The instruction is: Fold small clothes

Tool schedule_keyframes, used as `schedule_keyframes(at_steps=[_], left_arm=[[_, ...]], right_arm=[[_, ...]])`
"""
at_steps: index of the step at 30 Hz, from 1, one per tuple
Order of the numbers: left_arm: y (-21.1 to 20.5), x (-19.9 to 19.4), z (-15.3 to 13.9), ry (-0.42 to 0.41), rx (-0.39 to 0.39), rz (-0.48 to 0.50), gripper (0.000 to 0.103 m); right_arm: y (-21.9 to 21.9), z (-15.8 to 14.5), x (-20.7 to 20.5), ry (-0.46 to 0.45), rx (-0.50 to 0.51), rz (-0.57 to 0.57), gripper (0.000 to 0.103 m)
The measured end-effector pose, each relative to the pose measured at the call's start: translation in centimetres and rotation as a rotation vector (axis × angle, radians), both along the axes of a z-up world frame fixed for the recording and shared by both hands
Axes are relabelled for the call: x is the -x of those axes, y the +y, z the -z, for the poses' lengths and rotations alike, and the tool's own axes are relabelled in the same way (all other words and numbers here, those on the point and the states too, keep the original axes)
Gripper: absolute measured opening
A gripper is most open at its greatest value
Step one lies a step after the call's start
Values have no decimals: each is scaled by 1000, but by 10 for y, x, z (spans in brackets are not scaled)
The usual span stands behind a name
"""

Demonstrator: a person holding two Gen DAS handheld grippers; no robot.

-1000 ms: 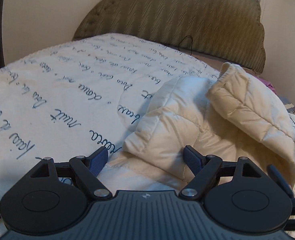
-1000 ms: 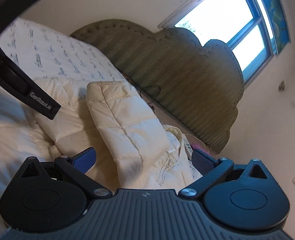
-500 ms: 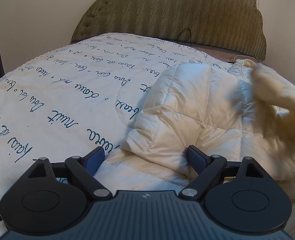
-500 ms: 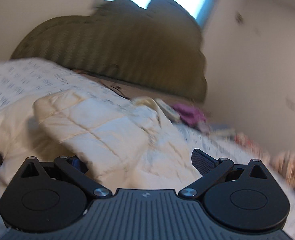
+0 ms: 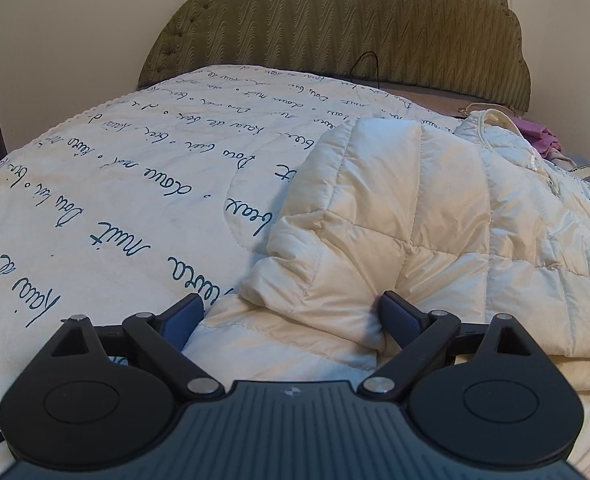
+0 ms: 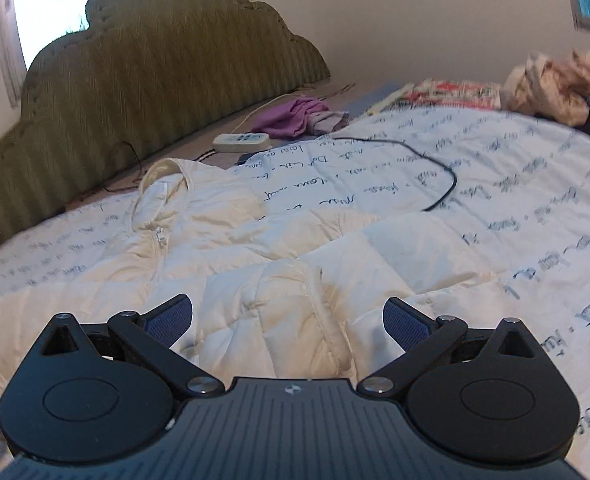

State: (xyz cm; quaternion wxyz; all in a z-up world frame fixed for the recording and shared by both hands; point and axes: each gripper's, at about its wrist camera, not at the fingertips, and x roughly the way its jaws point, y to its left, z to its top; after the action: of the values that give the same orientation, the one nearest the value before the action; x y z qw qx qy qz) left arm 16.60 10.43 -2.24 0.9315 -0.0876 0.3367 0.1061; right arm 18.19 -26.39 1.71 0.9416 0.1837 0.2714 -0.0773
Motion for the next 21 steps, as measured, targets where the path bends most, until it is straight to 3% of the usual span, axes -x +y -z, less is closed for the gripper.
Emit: schedule_keyframes(at_steps=[2, 6, 8, 10, 11, 14, 18, 20, 21], left_arm=[[0, 0, 0, 0, 1, 0, 95], [3, 0, 1, -4, 10, -3, 96], [4, 1, 0, -10, 15, -6, 96], [6, 2, -1, -18, 23, -10, 96], [6, 3, -2, -22, 24, -14, 96], [8, 7, -5, -42, 28, -22, 96], [3, 12, -12, -84, -8, -19, 96], [-3, 12, -12, -89, -48, -5, 96], [-7, 12, -12, -88, -68, 3, 96]], right_arm=[[-20, 4, -5, -4, -153, -17, 103], [-51, 25, -13, 20, -395, 4, 86], [-55, 30, -14, 26, -411, 8, 67], [-56, 31, -12, 31, -406, -4, 37], [-56, 31, -11, 34, -414, -21, 30], [-53, 26, -3, 31, -356, -47, 22], [-39, 6, 11, 12, -96, -29, 20], [-28, -3, 17, -9, 34, 9, 26], [-24, -7, 20, -24, 64, 14, 38]])
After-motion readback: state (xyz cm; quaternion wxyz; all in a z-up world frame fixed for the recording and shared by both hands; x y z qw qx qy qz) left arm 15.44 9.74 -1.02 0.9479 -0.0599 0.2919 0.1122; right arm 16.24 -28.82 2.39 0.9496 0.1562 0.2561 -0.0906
